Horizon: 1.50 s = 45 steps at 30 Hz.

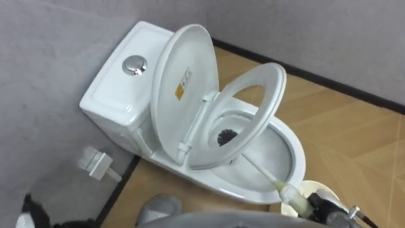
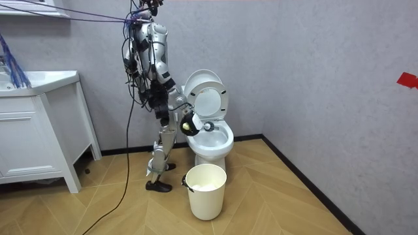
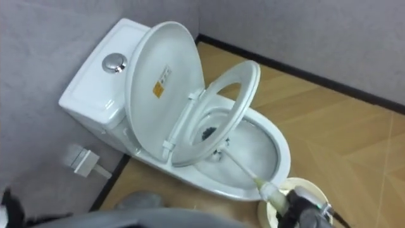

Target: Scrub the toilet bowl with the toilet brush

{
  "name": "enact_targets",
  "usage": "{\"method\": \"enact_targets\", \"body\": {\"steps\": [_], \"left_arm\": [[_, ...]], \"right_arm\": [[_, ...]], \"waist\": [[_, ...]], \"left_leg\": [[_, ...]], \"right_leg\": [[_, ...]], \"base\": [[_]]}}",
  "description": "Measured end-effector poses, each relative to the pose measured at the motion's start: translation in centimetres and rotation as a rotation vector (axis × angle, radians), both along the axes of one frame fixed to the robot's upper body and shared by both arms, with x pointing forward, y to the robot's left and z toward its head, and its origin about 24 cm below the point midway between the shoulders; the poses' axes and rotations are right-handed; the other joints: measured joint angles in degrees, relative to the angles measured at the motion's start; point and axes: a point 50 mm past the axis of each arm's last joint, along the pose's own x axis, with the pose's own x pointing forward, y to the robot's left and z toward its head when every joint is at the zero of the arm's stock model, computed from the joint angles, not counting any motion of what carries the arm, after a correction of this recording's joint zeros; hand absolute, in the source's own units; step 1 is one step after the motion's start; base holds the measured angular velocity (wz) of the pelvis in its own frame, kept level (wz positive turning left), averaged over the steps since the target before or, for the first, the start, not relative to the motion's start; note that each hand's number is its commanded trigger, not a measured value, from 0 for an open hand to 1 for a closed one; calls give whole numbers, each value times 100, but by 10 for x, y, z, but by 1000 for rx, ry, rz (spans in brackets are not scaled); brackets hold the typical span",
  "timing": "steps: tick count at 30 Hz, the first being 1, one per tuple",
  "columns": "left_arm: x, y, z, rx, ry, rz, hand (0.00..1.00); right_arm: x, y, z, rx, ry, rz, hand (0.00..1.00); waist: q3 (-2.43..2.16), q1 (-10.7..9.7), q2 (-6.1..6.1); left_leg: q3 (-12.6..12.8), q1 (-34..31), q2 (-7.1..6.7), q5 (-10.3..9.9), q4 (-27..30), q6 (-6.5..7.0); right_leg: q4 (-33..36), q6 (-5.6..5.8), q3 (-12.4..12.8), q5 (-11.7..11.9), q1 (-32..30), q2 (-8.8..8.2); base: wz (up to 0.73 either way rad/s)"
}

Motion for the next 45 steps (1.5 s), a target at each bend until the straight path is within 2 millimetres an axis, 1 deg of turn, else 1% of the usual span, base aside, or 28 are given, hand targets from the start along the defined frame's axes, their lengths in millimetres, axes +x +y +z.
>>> {"method": "enact_targets", "body": {"steps": [1, 2, 3, 4, 5, 7, 10, 11, 12, 13, 14, 16, 18, 19, 20, 22, 23, 24, 25, 27, 30, 31, 33, 35, 37, 40, 45], "left_arm": [[-16, 0, -4, -25, 40, 90, 0], [-32, -1, -7, -45, 81, 167, 0], [-39, -2, -8, -55, 101, 202, 0], [-53, -4, -10, -82, 139, 266, 0], [-59, -6, -12, -108, 154, 321, 0], [-64, -8, -13, -134, 176, 357, 0], [-57, -11, -19, -180, 168, 388, 0], [-52, -12, -22, -200, 163, 384, 0], [-49, -12, -22, -209, 156, 380, 0], [-46, -13, -24, -228, 152, 367, 0], [-44, -14, -25, -238, 152, 361, 0], [-40, -15, -26, -275, 148, 349, 0], [-35, -13, -27, -281, 166, 305, 0], [-31, -12, -28, -285, 177, 269, 0], [-29, -12, -28, -287, 180, 253, 0], [-20, -11, -29, -284, 207, 163, 0], [-13, -12, -30, -280, 223, 112, 0], [-10, -12, -31, -279, 228, 89, 0], [-3, -13, -32, -279, 235, 47, 0], [4, -15, -33, -284, 246, -7, 0], [9, -17, -34, -289, 269, -52, 0], [10, -18, -34, -293, 285, -83, 0], [10, -18, -34, -290, 316, -123, 0], [16, -19, -35, -296, 336, -173, 0], [16, -23, -37, -316, 359, -203, 0], [17, -24, -37, -317, 387, -244, 0], [18, -25, -38, -344, 393, -254, 0]], "right_arm": [[-4, -3, 0, -7, -9, -52, 100], [-7, -8, 0, -17, -20, -105, 100], [-8, -10, 1, -24, -30, -128, 100], [-9, -16, 2, -35, -57, -189, 100], [-10, -20, 4, -51, -86, -253, 100], [-15, -26, 4, -81, -122, -349, 100], [-25, -31, 4, -114, -151, -480, 100], [-27, -30, 3, -124, -165, -526, 100], [-31, -29, 3, -129, -170, -552, 100], [-39, -29, 2, -136, -173, -614, 100], [-41, -29, 1, -142, -176, -637, 100], [-52, -30, 0, -174, -159, -711, 100], [-61, -27, -2, -192, -135, -733, 100], [-65, -26, -3, -196, -117, -744, 100], [-67, -25, -4, -198, -110, -748, 100], [-71, -21, -6, -206, -97, -759, 100], [-72, -19, -6, -204, -93, -764, 20], [-73, -18, -7, -201, -90, -764, 0], [-73, -15, -8, -197, -85, -760, 0], [-74, -13, -9, -195, -67, -763, 0], [-69, -8, -12, -183, -59, -757, 0], [-70, -7, -13, -182, -45, -743, 0], [-72, -4, -14, -174, -19, -715, 0], [-74, 1, -16, -151, 15, -688, 0], [-75, 7, -19, -117, 69, -626, 0], [-75, 14, -22, -81, 124, -541, 0], [-73, 15, -23, -44, 163, -505, 0]], "waist": [[0, -15, -5], [-10, -29, -20], [-5, -68, -15], [4, -187, -26], [5, -305, -43], [11, -399, -56], [4, -576, -30], [-2, -703, -22], [-7, -759, -14], [-20, -866, 8], [-24, -909, 22], [-32, -1001, 121], [-31, -1121, 134], [-29, -1142, 140], [-33, -1159, 142], [-42, -1265, 139], [-42, -1279, 140], [-42, -1288, 140], [-43, -1318, 142], [-45, -1383, 153], [-47, -1417, 180], [-47, -1409, 202], [-57, -1412, 226], [-51, -1416, 259], [-48, -1390, 317], [-51, -1394, 358], [-52, -1397, 352]], "left_leg": [[32, 109, 6, 0, -100, -1], [34, 222, 7, 1, -212, -2], [32, 246, 8, 0, -222, -3], [47, 299, 1, -1, -226, -3], [139, 333, 7, -1, -226, -3], [217, 377, 23, -1, -227, -3], [360, 510, 52, -2, -275, -2], [362, 523, 53, -4, -278, -3], [366, 530, 53, -4, -281, -3], [432, 545, 62, -8, -286, -4], [502, 560, 72, -12, -287, -2], [655, 649, 132, -76, -326, -11], [691, 751, 137, -78, -451, -10], [777, 826, 149, -77, -527, -11], [819, 846, 153, -77, -552, -11], [821, 924, 143, -77, -591, -10], [821, 932, 140, -78, -591, -10], [821, 935, 138, -78, -591, -10], [821, 938, 133, -79, -591, -8], [826, 982, 130, -82, -611, -3], [885, 1077, 131, -85, -668, -4], [951, 1104, 137, -85, -671, -4], [966, 1123, 138, -92, -669, 6], [967, 1120, 140, -93, -670, 7], [975, 1126, 142, -95, -680, 9], [971, 1112, 147, -94, -720, 10], [966, 1102, 142, -94, -715, 10]], "right_leg": [[-8, 3, 86, 3, 30, 3], [-9, 4, 171, 2, 51, 3], [-10, 5, 187, 2, 63, 0], [-9, 6, 234, 2, 97, -9], [-10, 11, 308, 0, 112, -8], [-10, 13, 417, 4, 117, 0], [-6, 8, 589, 24, 153, 3], [-6, 9, 613, 26, 157, 3], [-7, 12, 638, 28, 157, 6], [-5, 13, 680, 31, 152, 6], [0, 14, 722, 33, 146, 8], [-4, 4, 908, 63, 130, 43], [-2, 5, 1028, 64, 127, 62], [0, 5, 1123, 66, 117, 74], [0, 6, 1152, 71, 118, 73], [-3, 21, 1234, 84, 125, 70], [-11, 29, 1270, 100, 120, 69], [-12, 31, 1277, 108, 119, 67], [-12, 36, 1285, 117, 118, 62], [-9, 44, 1313, 126, 133, 63], [-12, 48, 1408, 130, 174, 74], [-20, 54, 1432, 134, 186, 73], [-32, 56, 1451, 135, 203, 72], [-31, 66, 1461, 141, 198, 76], [-26, 72, 1513, 144, 190, 87], [4, 72, 1529, 145, 132, 96], [-4, 75, 1553, 153, 114, 94]], "base": [[-35], [-32], [-25], [-16], [-17], [-23], [-28], [-20], [-13], [-15], [-31], [-45], [-35], [-34], [-33], [-23], [-17], [-11], [-3], [-7], [-11], [-10], [-4], [0], [-4], [-1], [-3]]}}
